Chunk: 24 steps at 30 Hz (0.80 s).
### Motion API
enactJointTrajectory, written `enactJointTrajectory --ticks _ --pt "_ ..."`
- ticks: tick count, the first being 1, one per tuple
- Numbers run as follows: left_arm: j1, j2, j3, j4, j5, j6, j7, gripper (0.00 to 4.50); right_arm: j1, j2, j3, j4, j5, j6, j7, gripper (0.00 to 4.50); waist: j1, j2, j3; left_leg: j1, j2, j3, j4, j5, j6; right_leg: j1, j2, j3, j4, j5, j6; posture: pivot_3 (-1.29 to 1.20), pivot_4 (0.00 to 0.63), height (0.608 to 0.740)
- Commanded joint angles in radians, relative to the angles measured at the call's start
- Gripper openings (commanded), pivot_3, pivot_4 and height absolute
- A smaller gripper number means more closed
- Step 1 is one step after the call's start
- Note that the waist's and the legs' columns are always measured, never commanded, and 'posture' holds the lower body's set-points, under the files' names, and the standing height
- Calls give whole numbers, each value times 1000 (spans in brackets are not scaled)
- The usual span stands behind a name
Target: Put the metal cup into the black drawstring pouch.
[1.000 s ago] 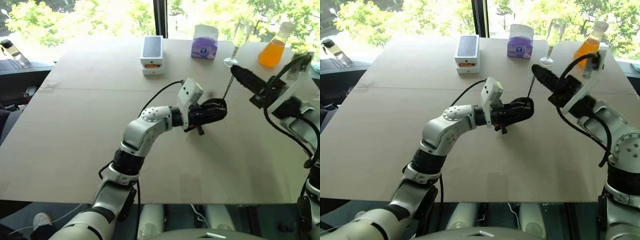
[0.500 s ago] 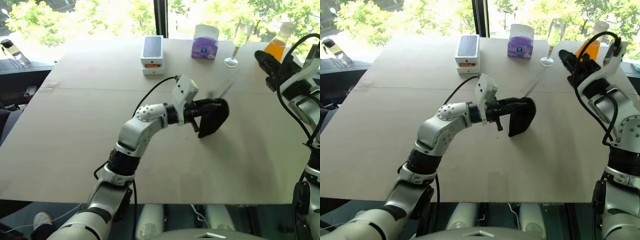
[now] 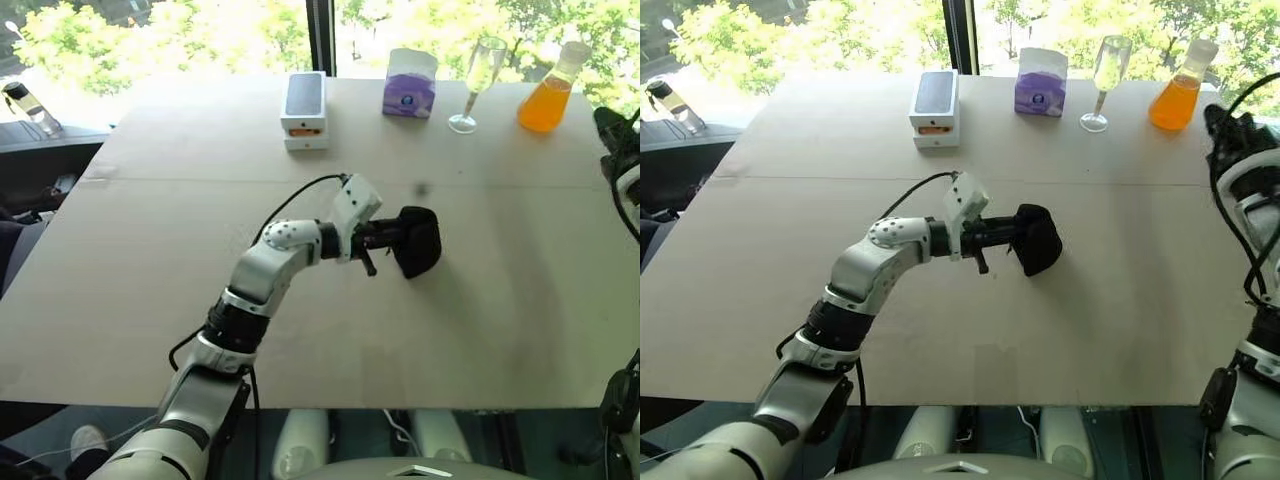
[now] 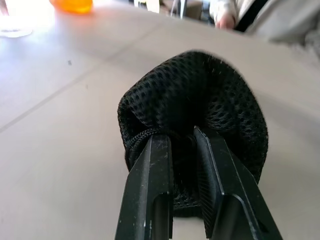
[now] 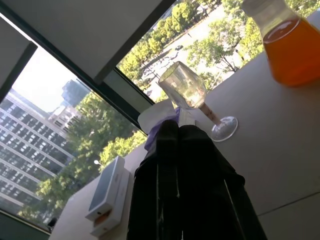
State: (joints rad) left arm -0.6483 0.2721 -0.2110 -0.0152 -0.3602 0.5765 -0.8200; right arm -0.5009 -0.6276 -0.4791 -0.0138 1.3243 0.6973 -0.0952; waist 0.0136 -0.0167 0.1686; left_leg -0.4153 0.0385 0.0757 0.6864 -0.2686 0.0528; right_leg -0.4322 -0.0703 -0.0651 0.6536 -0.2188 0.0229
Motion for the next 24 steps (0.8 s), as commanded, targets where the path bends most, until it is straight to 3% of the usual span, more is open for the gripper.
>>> enactJointTrajectory --ticks 1,9,18,22,24 --pt "-19 -28 91 -27 -72 35 41 142 41 2 59 -111 -58 44 43 0 -1 0 0 0 0 0 0 0 0 0 0 0 0 0 0 0 150 737" --pt "39 -6 269 -18 -180 206 155 142 112 14 127 -232 -119 91 127 0 -3 0 0 1 0 0 0 0 0 0 0 -1 0 0 0 0 150 737" --pt "112 -19 359 -56 -266 299 241 142 166 -16 242 -318 -254 121 285 0 1 0 0 0 -1 -1 0 0 0 0 0 -2 0 0 0 0 150 737" --pt "148 -40 454 -73 -342 393 339 2009 183 -39 295 -355 -328 124 359 0 -2 0 0 1 0 -1 0 1 -3 0 0 -2 0 0 0 0 150 737" --pt "205 -21 481 -130 -373 424 352 2809 201 -63 325 -380 -377 109 406 585 -3 0 0 1 0 -1 0 2 -4 0 0 -2 0 0 0 0 150 737"
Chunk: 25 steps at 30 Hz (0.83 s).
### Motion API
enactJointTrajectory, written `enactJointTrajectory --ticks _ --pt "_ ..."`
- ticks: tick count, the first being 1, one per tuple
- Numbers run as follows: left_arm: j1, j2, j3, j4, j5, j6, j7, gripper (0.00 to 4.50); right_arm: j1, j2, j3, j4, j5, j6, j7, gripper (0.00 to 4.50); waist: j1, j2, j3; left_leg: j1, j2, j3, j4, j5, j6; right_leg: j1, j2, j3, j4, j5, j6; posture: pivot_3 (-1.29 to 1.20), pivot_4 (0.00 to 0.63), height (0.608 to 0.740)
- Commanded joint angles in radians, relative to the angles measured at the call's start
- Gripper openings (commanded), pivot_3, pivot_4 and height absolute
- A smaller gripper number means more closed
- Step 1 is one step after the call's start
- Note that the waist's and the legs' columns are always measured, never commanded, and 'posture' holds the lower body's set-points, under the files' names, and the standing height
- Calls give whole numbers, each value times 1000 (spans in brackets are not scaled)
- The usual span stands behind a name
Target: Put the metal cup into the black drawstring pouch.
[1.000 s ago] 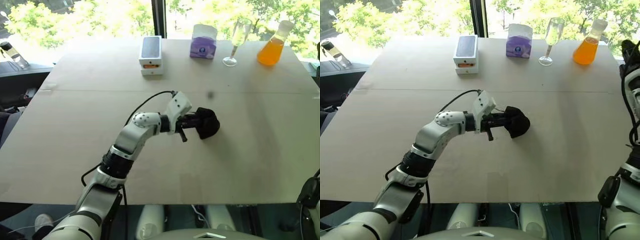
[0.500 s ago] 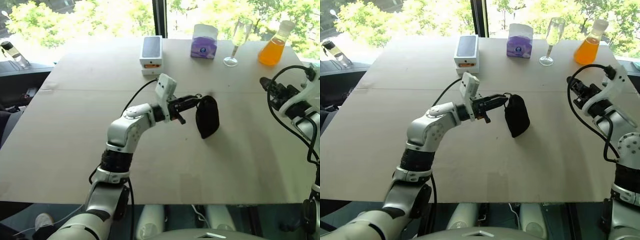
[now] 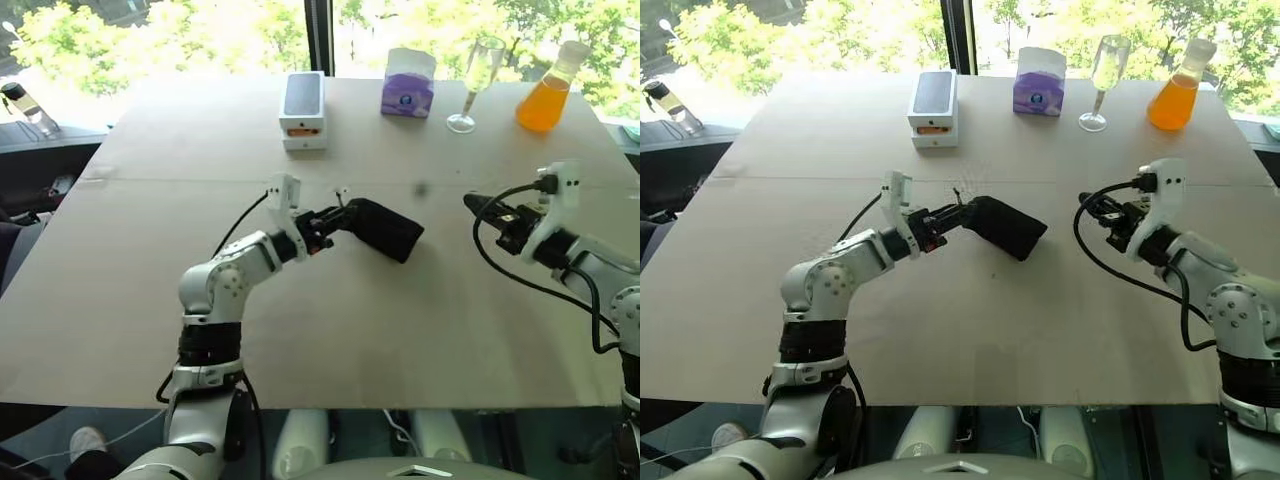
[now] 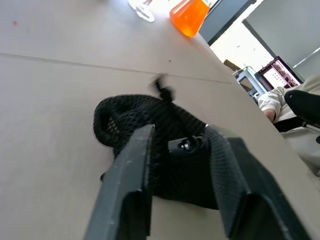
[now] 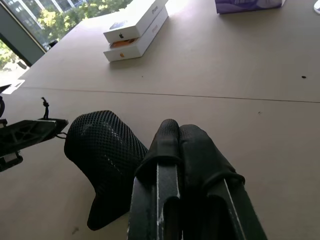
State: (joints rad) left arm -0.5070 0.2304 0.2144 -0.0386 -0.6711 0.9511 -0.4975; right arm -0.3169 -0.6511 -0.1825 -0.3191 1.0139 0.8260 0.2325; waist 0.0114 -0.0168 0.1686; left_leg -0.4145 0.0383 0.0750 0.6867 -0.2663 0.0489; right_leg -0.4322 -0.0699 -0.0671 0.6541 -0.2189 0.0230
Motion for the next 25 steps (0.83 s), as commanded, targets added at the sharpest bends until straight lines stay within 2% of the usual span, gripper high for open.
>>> enactJointTrajectory --ticks 1,3,4,5,6,8,9,11,12,17,21,25 --pt "89 32 64 -135 -78 63 32 3214 24 -47 38 -83 -87 -26 97 817 -3 0 0 0 0 0 0 0 0 0 0 0 0 0 0 0 150 737" --pt "171 79 83 -221 -110 81 13 4163 46 -65 56 -114 -133 -48 142 1816 -4 0 0 0 0 0 0 0 0 0 0 1 0 0 0 0 150 737" --pt "217 107 98 -268 -127 87 1 4181 59 -71 63 -131 -153 -62 167 2433 -2 0 0 0 0 0 0 0 -1 0 0 1 -1 0 0 0 150 737" --pt "261 135 111 -311 -142 86 -12 4181 76 -76 67 -149 -169 -75 190 2577 -1 -1 0 0 0 0 0 0 -1 0 0 1 0 0 0 0 150 737" --pt "306 170 115 -356 -134 63 -31 4181 97 -85 71 -165 -199 -98 212 3230 -1 -1 0 0 1 0 0 0 -1 0 0 0 0 0 0 0 150 737" --pt "372 217 120 -420 -84 -31 -48 4181 147 -114 82 -188 -285 -157 250 4222 4 -1 0 0 1 0 0 0 -1 0 0 0 0 0 0 0 150 737" --pt "403 237 128 -447 -70 -75 -63 4181 185 -133 85 -198 -345 -205 269 4370 9 -1 0 0 0 -1 0 0 -1 0 -1 0 0 0 0 0 150 737" --pt "463 273 138 -486 -39 -148 -96 4181 250 -140 71 -206 -418 -281 294 4370 15 -2 0 0 0 -1 0 0 -1 1 -1 -1 -1 0 0 0 150 737" --pt "498 274 156 -497 -14 -222 -117 4181 302 -139 42 -212 -436 -318 313 4370 15 -2 -1 0 0 -1 0 0 -1 1 -1 -1 -2 0 0 0 150 737" --pt "666 331 234 -495 41 -371 -186 4181 552 -141 -112 -223 -500 -511 458 4370 11 -2 -1 1 0 0 0 0 -1 1 -1 0 -3 0 -1 0 150 737" --pt "733 327 285 -475 35 -421 -193 4181 630 -121 -215 -190 -521 -593 508 4370 3 -1 -1 2 1 0 0 -2 3 2 0 0 -2 -4 1 0 150 737" --pt "762 315 305 -477 18 -436 -173 4181 633 -118 -259 -167 -510 -603 533 4370 3 -1 -1 3 2 1 1 -2 3 2 0 0 -1 -5 -1 0 150 737"
